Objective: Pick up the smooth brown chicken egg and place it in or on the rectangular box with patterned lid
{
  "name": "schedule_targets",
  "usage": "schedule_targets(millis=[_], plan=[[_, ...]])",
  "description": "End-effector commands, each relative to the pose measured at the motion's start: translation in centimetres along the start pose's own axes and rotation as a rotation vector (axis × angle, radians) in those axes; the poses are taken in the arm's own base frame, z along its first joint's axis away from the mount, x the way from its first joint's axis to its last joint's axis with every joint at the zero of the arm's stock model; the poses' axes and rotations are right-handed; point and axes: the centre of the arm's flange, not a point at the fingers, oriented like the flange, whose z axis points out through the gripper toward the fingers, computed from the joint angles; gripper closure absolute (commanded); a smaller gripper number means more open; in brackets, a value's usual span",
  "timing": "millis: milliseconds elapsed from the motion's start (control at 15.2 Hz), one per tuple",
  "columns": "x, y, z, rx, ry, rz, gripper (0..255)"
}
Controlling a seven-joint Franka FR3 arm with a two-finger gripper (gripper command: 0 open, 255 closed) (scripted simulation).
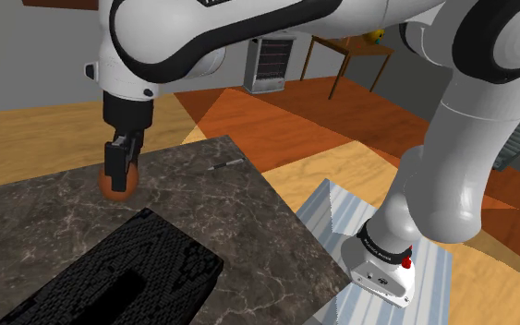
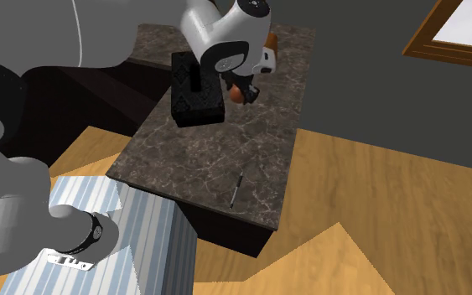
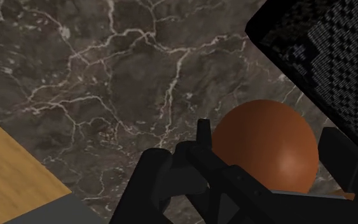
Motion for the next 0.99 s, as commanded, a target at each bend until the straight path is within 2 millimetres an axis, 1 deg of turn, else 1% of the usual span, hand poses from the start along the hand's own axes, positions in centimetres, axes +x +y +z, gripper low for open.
schedule_targets(millis=[0, 528, 594, 924], plan=[[0.2, -0.4, -1.1, 0.000, 0.000, 0.000, 255], [0.9, -1.5, -5.1, 0.000, 0.000, 0.000, 255], [0.9, -1.6, -5.3, 0.000, 0.000, 0.000, 255], [0.8, -8.0, -3.6, 0.000, 0.000, 0.000, 255]])
